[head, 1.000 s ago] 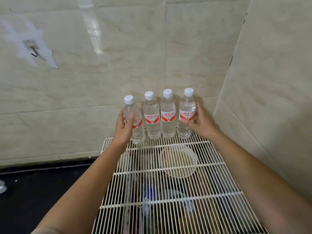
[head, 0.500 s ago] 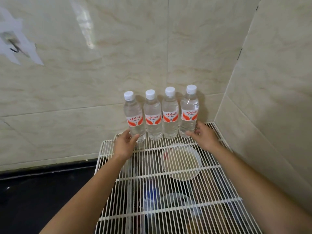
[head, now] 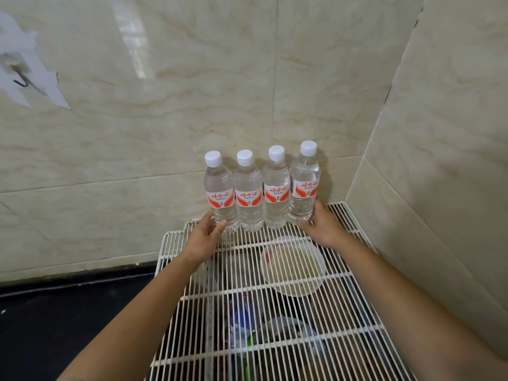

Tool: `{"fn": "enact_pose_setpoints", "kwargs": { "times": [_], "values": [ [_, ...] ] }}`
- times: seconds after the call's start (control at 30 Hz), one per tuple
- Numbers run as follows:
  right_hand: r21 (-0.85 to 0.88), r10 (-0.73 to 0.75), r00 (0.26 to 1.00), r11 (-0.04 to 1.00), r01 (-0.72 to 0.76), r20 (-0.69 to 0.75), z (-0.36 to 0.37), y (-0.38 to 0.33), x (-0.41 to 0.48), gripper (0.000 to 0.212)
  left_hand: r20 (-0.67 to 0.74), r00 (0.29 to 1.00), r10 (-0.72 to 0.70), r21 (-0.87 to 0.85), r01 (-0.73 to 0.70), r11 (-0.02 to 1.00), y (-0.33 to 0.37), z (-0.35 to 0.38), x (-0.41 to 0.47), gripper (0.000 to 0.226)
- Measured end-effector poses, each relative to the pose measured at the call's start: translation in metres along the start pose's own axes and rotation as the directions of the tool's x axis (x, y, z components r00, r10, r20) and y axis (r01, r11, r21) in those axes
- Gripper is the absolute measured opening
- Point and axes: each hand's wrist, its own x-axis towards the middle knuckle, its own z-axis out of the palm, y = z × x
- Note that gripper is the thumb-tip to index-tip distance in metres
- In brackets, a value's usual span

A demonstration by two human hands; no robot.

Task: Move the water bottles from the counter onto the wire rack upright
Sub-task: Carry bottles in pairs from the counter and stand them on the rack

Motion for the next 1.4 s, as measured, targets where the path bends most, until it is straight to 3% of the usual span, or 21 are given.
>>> {"fn": "enact_pose_setpoints", "kwargs": {
  "times": [0.1, 0.17, 0.27, 0.37, 0.47, 0.67, 0.77, 0.93, 1.07, 1.4],
  "values": [
    [-0.186, 0.000, 0.961, 0.981, -0.053, -0.276, 0.005, -0.007, -0.011, 0.099, -0.066, 0.992, 0.105, 0.222, -0.088, 0.971, 0.005, -0.001, -0.009, 0.059],
    [-0.332, -0.184, 0.887, 0.942, 0.036, -0.425, 0.002, -0.016, -0.022, 0.089, -0.163, 0.960, 0.228, 0.480, -0.125, 0.869, 0.006, -0.005, -0.018, 0.066],
    [-0.437, -0.373, 0.813, 0.884, 0.165, -0.448, -0.008, -0.028, -0.031, 0.080, -0.257, 0.892, 0.372, 0.660, -0.119, 0.741, 0.016, -0.022, -0.042, 0.067],
    [-0.521, -0.521, 0.750, 0.807, 0.278, -0.407, -0.012, -0.045, -0.036, 0.086, -0.353, 0.821, 0.449, 0.738, -0.050, 0.673, 0.029, -0.041, -0.077, 0.071],
    [-0.554, -0.647, 0.677, 0.726, 0.407, -0.351, -0.001, -0.065, -0.045, 0.089, -0.426, 0.794, 0.435, 0.759, 0.051, 0.649, 0.030, -0.055, -0.124, 0.073],
    [-0.419, -0.774, 0.598, 0.623, 0.660, -0.209, 0.074, -0.101, -0.071, 0.087, -0.634, 0.699, 0.331, 0.687, 0.312, 0.657, -0.014, -0.073, -0.241, 0.070],
    [-0.331, -0.802, 0.587, 0.587, 0.739, -0.112, 0.121, -0.130, -0.098, 0.086, -0.712, 0.645, 0.276, 0.640, 0.436, 0.633, -0.038, -0.089, -0.302, 0.071],
    [-0.251, -0.870, 0.493, 0.478, 0.842, -0.007, 0.194, -0.196, -0.170, 0.081, -0.801, 0.535, 0.269, 0.579, 0.576, 0.577, -0.067, -0.145, -0.401, 0.073],
    [-0.200, -0.902, 0.428, 0.410, 0.890, 0.053, 0.254, -0.248, -0.241, 0.078, -0.853, 0.462, 0.242, 0.512, 0.655, 0.556, -0.096, -0.195, -0.477, 0.073],
    [-0.162, -0.928, 0.283, 0.249, 0.955, 0.241, 0.445, -0.375, -0.398, 0.074, -0.906, 0.399, 0.142, 0.406, 0.721, 0.561, -0.200, -0.351, -0.643, 0.074]
  ]
}}
